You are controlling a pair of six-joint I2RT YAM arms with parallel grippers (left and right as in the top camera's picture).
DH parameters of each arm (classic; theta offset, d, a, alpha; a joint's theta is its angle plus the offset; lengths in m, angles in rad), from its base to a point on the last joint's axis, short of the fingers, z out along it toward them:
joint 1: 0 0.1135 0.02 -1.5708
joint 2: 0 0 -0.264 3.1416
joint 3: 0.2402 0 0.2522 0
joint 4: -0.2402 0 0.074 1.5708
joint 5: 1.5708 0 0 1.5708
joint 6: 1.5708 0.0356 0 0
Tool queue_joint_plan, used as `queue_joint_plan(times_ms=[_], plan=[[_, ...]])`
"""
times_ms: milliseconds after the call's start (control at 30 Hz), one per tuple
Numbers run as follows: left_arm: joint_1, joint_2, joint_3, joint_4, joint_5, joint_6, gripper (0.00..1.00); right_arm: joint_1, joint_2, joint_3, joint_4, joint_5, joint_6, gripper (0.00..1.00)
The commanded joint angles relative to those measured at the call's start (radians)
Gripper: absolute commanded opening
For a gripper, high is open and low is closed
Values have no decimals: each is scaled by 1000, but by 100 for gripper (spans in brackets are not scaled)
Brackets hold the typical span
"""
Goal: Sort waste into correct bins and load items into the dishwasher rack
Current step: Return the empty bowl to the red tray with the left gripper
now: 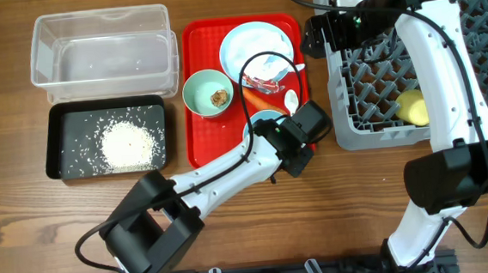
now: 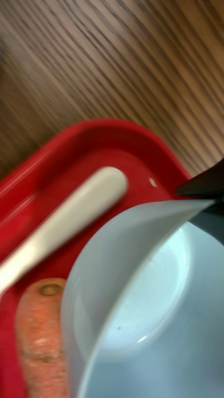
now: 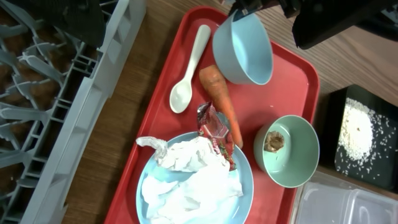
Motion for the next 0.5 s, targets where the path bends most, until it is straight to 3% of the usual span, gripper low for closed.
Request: queue_joint_plan(times_ms=[0,33,100,167,267,333,467], plan=[[26,14,17,-54,-13,23,9,0,-25,13,0,18,1,100],[30,14,18,-73,-13,23,12,0,-25,13,0,18,2,100],[37,14,18,-98,-19,23,28,0,-25,13,0,18,1,100],[42,9,20,-122,-43,15,33,0,-25,13,0,18,1,100],[56,-19,75,-190,-87,15,52,0,-25,13,1,18,1,100],[72,-43,127,-204,-103,15,73,0,-25,13,1,18,1,100],[140,-57,187,-162,-102,15,76,0,-25,13,0,19,1,100]])
